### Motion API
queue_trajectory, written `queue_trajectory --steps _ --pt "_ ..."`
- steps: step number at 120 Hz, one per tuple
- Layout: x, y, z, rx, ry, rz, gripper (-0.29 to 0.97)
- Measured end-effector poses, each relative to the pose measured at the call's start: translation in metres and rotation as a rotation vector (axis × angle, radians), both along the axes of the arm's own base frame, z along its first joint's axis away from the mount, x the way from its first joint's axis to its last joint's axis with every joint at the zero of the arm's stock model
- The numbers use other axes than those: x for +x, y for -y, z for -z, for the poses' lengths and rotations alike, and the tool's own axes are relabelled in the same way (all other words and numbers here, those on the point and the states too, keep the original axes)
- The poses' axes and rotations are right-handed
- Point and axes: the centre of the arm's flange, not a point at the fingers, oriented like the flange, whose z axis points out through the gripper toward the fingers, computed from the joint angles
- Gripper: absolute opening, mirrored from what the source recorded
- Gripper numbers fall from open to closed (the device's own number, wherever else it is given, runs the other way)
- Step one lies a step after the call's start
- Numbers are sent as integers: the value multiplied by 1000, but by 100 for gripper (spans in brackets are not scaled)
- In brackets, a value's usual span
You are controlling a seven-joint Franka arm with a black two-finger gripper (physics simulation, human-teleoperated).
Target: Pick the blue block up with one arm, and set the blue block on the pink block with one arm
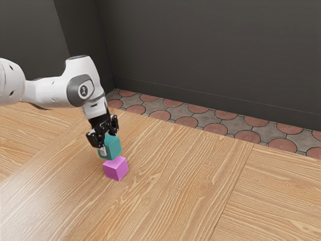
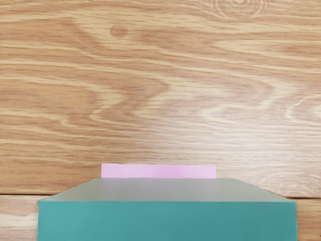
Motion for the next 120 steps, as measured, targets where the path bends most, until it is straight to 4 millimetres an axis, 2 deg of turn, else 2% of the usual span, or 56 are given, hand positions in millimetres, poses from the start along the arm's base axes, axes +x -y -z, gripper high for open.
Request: queue_trajectory --steps 44,69,102,108,114,120 --pt "5 10 13 122 -26 -35 36" --pt "8 27 9 142 -7 -40 36" --pt "7 22 11 139 -18 -94 58" --pt "7 22 8 140 -14 -99 60" --pt "6 25 -4 142 3 -101 62" --pt "2 35 -34 141 41 -97 63"
